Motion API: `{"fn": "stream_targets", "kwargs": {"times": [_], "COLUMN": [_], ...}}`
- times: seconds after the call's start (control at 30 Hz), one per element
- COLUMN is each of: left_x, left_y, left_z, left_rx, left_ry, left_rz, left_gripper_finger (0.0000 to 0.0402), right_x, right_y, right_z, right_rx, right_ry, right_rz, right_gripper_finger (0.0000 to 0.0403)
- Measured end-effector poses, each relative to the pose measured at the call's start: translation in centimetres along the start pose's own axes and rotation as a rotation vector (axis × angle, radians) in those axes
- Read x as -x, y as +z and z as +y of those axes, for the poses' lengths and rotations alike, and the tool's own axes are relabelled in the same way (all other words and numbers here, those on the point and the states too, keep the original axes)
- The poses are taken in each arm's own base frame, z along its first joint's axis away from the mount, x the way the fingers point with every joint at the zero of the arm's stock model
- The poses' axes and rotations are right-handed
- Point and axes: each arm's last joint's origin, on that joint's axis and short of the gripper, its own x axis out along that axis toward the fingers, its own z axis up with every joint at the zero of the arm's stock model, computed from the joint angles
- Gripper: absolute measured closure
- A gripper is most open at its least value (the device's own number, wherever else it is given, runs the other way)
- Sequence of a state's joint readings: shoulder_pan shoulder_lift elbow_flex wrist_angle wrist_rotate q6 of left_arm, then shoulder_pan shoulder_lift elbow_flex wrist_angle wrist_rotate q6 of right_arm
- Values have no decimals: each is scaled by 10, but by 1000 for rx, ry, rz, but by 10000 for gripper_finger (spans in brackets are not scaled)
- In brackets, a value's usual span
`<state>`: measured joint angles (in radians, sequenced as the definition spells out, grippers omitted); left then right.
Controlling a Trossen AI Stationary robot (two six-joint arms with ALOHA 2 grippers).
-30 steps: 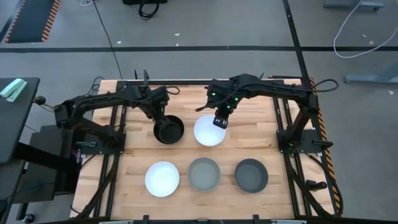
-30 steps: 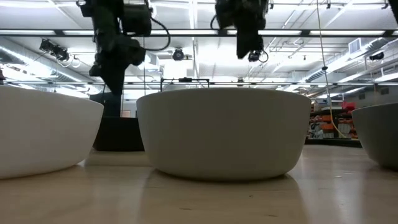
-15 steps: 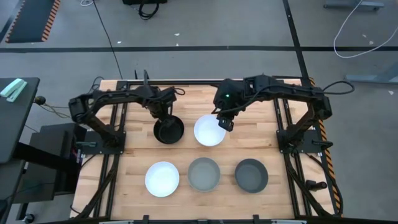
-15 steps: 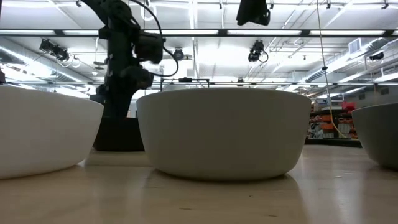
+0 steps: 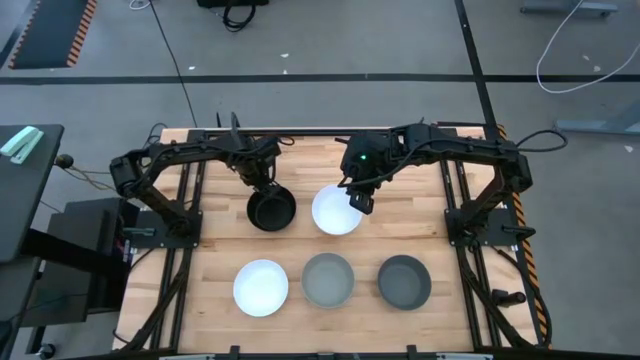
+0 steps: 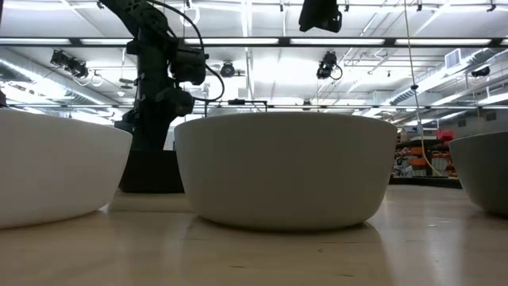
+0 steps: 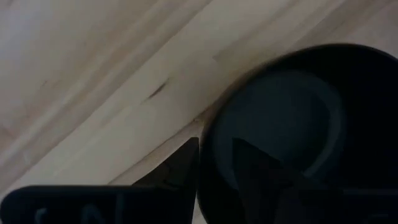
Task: Nest bowls inside each other
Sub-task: Stack the black bowl on top of the white bowl
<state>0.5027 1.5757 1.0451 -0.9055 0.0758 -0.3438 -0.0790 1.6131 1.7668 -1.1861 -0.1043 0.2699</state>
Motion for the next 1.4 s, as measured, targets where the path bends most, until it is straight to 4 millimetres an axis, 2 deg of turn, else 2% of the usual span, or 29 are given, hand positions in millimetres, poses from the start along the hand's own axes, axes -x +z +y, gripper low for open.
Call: {"fn": "stream_targets", "kwargs": {"times": [0.67, 0.8, 1.1, 1.4], "left_x": [-21, -20, 1, -4], "left_y": [5, 6, 23, 24], "left_z": [-2, -1, -6, 10], "left_rx": [-9, -7, -28, 20], "left_ry": [-23, -23, -50, -10], "left_rz": [71, 68, -14, 54], "left_gripper_finger": [294, 294, 294, 294], "right_x": [-1, -1, -1, -1], "right_y": [-2, -1, 0, -1], "right_z": [11, 11, 12, 16], "right_rx": [18, 18, 15, 21], "right_ry": [-5, -3, 1, 7], "right_rz": [-15, -23, -35, -31], "right_gripper_finger": [341, 341, 341, 341]}}
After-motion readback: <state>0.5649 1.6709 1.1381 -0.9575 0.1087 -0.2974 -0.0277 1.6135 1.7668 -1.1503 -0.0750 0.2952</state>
